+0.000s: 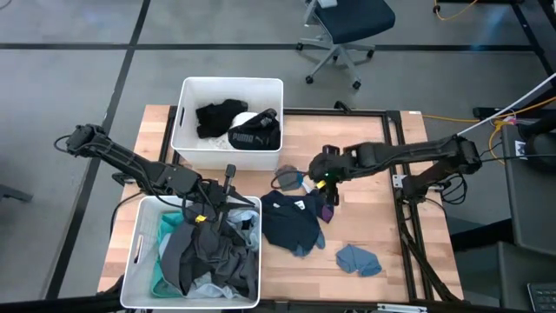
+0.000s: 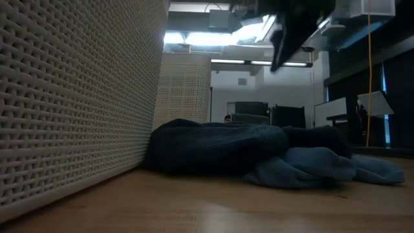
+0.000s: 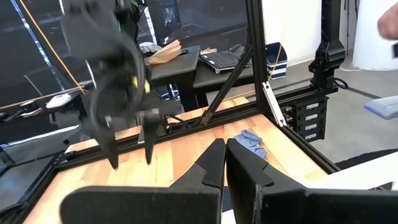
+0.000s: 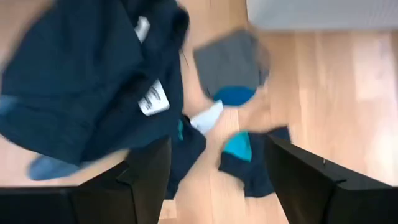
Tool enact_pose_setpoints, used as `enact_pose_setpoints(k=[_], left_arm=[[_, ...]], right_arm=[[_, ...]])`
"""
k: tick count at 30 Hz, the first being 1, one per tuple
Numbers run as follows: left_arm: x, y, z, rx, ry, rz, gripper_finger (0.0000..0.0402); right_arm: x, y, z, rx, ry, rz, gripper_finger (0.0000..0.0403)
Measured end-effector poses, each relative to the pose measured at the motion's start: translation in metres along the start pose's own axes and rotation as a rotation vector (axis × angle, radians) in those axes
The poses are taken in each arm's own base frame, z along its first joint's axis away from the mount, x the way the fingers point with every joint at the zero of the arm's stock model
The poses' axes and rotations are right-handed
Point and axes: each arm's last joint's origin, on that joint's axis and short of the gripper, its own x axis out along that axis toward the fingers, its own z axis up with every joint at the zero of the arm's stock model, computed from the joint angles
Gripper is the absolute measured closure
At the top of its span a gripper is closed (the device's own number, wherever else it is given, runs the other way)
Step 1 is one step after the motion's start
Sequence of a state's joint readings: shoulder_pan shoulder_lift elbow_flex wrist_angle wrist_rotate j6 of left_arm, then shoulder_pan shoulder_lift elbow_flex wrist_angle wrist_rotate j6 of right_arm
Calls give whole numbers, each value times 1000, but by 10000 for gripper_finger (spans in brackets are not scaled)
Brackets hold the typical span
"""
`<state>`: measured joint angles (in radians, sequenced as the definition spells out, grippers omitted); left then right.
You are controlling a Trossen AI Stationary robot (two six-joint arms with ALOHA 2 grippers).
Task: Sort clothes
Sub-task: Put the top dark blue sock into the bottom laundry organizer
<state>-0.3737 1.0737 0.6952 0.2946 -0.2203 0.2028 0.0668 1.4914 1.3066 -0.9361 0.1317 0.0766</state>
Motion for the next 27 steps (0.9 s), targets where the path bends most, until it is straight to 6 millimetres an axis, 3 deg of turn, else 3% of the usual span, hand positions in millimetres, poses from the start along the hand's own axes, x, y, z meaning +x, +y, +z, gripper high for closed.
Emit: enact_pose_setpoints(k=[12, 18, 27], left_arm=[[0, 0, 0, 7, -1, 1, 396], [0, 0, 0, 6, -2, 2, 396], [0, 0, 0, 6, -3, 2, 396]], right_arm=[[63, -9, -72, 60, 84, -160, 150], [93, -11, -93, 81, 4, -167, 150], [113, -27, -111, 159, -89, -194, 150]])
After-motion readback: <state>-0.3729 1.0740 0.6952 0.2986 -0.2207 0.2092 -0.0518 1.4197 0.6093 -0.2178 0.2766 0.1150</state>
